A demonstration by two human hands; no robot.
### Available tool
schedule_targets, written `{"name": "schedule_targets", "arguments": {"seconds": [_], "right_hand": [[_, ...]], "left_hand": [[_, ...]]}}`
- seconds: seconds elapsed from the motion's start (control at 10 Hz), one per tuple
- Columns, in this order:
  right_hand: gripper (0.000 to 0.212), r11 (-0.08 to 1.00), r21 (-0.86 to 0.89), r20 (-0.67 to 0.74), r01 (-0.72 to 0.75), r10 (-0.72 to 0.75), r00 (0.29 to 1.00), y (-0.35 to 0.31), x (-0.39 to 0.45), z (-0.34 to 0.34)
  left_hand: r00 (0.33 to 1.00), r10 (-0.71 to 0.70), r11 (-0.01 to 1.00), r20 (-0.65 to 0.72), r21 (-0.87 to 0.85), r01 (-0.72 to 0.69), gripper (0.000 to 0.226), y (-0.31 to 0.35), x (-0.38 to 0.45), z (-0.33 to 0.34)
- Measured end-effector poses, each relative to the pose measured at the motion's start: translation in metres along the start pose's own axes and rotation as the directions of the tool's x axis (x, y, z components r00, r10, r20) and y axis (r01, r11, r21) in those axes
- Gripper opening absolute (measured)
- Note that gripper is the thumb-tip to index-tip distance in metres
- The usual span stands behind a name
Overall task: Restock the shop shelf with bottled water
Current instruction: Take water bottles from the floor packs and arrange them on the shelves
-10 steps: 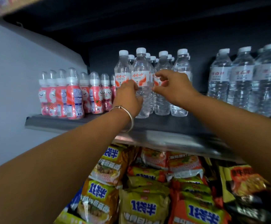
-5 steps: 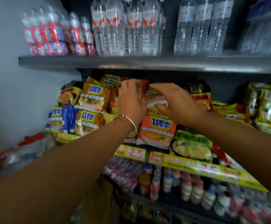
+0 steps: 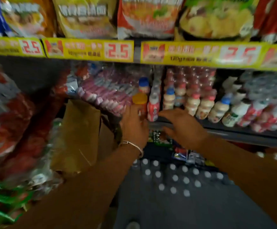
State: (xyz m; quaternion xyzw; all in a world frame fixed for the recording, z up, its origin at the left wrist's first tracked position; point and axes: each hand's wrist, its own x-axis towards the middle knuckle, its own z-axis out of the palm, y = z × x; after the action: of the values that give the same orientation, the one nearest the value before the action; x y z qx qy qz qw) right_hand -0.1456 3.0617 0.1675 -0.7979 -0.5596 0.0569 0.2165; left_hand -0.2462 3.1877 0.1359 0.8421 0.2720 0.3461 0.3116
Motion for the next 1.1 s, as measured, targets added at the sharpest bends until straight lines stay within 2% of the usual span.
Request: {"name": "schedule_targets", "arguments": {"seconds": [0.1,0.2,0.3,0.4,0.5,0.6,0.7,0.8,1.0,1.1], "right_hand": [[0.039,0.999,0.011,0.013,-0.040,0.040,0.999,0.027,-0.013,0.089],[0.034,0.995,-0.051,0.080,-0.083,0.087,0.993,0.047,-0.018,0.170],[0.034,0.993,-0.025,0.104,-0.117,0.119,0.987,0.074,-0.019,0.251],[0.040,0.988,-0.073,0.095,-0.137,0.143,0.985,0.097,-0.017,0.314],[0.048,0.980,-0.118,0.142,-0.159,0.175,0.974,0.124,-0.013,0.365],[0.049,0.975,-0.106,0.140,-0.196,0.209,0.968,0.146,-0.009,0.405],[0.047,0.974,-0.026,0.065,-0.227,0.228,0.971,0.165,-0.005,0.433],[0.049,0.974,-0.045,0.051,-0.224,0.226,0.973,0.179,0.000,0.452],[0.048,0.985,-0.040,0.016,-0.169,0.169,0.985,0.186,0.004,0.474],[0.048,0.983,-0.062,0.036,-0.172,0.174,0.984,0.183,0.006,0.475]], "left_hand": [[0.994,-0.096,0.995,0.043,0.013,0.096,0.031,-0.076,-0.046,0.046],[0.976,-0.209,0.977,0.060,0.051,0.206,0.033,-0.145,-0.087,0.084],[0.937,-0.342,0.938,0.074,0.078,0.337,0.042,-0.208,-0.121,0.119],[0.910,-0.406,0.909,0.083,0.139,0.393,0.057,-0.268,-0.149,0.152],[0.887,-0.452,0.885,0.091,0.172,0.433,0.058,-0.322,-0.171,0.188],[0.866,-0.497,0.859,0.056,0.176,0.481,0.060,-0.364,-0.183,0.223],[0.827,-0.563,0.815,0.003,0.168,0.554,0.061,-0.390,-0.186,0.252],[0.796,-0.605,0.782,-0.004,0.189,0.594,0.056,-0.411,-0.186,0.275],[0.738,-0.675,0.734,-0.002,0.098,0.672,0.063,-0.438,-0.190,0.294],[0.759,-0.651,0.748,-0.009,0.167,0.643,0.062,-0.429,-0.185,0.284]]}}
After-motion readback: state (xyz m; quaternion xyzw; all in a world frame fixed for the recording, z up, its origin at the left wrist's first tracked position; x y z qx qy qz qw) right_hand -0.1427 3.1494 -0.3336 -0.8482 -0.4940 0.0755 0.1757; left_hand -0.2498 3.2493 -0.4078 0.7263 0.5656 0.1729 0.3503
